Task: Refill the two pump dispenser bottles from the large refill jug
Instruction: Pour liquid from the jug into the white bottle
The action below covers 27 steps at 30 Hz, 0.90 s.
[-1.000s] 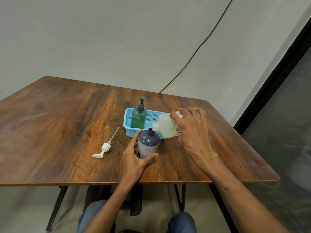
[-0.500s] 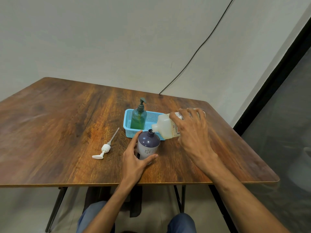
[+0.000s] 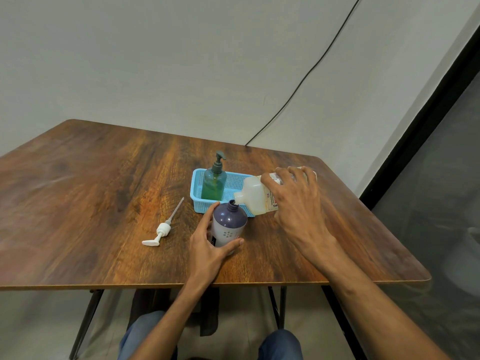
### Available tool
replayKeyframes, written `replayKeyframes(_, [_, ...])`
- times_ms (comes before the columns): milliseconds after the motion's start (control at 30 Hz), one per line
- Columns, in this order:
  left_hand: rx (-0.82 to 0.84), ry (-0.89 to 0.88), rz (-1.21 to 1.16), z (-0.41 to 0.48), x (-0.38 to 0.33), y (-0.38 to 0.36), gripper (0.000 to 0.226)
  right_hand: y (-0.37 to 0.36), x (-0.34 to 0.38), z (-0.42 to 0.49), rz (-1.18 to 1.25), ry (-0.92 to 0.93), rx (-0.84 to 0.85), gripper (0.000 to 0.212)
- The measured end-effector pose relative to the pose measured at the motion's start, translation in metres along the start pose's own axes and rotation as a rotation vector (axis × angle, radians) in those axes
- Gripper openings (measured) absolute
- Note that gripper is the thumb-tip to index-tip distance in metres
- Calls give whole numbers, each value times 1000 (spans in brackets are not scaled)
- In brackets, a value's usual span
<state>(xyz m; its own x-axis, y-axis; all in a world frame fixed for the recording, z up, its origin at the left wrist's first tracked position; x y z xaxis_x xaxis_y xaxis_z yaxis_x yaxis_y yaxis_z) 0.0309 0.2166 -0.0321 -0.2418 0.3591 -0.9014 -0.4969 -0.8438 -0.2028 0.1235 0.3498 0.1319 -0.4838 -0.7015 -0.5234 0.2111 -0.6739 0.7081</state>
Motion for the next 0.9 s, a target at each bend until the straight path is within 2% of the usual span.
replayKeyframes(900, [1, -3, -9, 1, 2, 1, 103, 10, 1, 3, 5, 38, 23, 61])
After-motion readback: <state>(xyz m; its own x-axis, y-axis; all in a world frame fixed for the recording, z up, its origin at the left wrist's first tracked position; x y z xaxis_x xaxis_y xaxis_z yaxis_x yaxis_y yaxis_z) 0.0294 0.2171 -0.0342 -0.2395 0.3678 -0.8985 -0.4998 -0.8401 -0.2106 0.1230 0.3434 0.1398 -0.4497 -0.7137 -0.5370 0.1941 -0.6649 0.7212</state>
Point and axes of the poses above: each hand's wrist, its own z-axis towards the middle knuckle, its own y-axis out of the back of the hand, x = y × z, the point moved 2 cm from there along z, towards the middle knuckle, and after that the axes turned 13 degrees about -z, right-handed, at the moved point
